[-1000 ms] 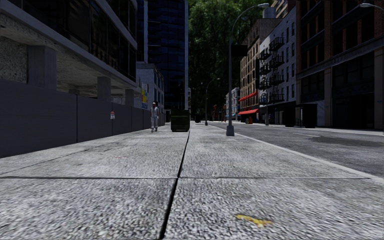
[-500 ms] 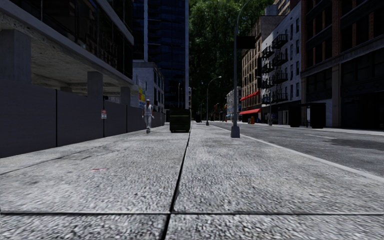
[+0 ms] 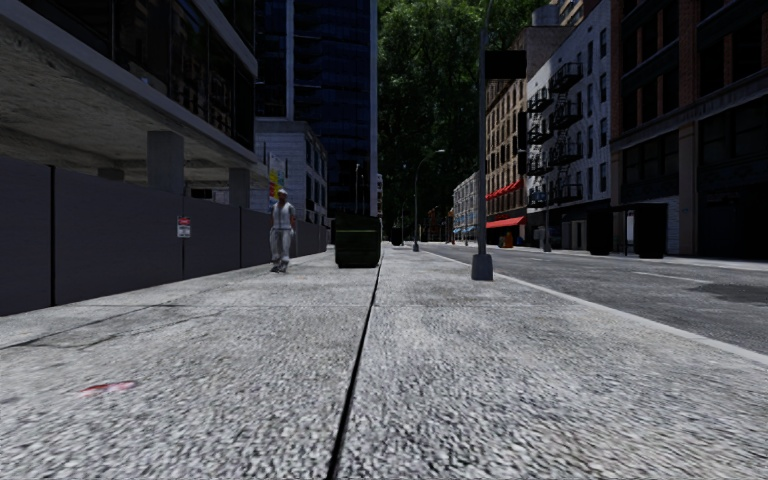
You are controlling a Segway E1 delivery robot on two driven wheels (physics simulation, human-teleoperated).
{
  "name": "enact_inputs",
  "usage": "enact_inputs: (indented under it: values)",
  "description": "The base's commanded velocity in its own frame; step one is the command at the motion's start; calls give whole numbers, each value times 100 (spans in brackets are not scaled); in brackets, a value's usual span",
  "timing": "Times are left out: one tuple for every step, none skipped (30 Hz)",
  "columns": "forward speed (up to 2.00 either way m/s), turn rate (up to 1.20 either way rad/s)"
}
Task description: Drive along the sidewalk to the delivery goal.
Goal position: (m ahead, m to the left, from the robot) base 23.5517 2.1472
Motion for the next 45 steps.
enact_inputs:
  values:
    - [200, 0]
    - [200, 0]
    - [200, 0]
    - [200, 0]
    - [200, 0]
    - [200, 0]
    - [200, 0]
    - [200, 0]
    - [200, 0]
    - [200, 0]
    - [200, 0]
    - [200, 0]
    - [200, 0]
    - [200, 0]
    - [200, 0]
    - [200, 0]
    - [200, 0]
    - [200, 0]
    - [200, 0]
    - [200, 0]
    - [200, 0]
    - [200, 0]
    - [200, 0]
    - [200, 0]
    - [200, 0]
    - [200, 0]
    - [200, 0]
    - [200, 0]
    - [200, 0]
    - [200, 0]
    - [200, 0]
    - [200, 0]
    - [200, 0]
    - [200, 0]
    - [200, 0]
    - [200, 0]
    - [200, 0]
    - [200, 0]
    - [200, 0]
    - [200, 0]
    - [200, 0]
    - [200, 0]
    - [200, 0]
    - [200, 11]
    - [200, 18]
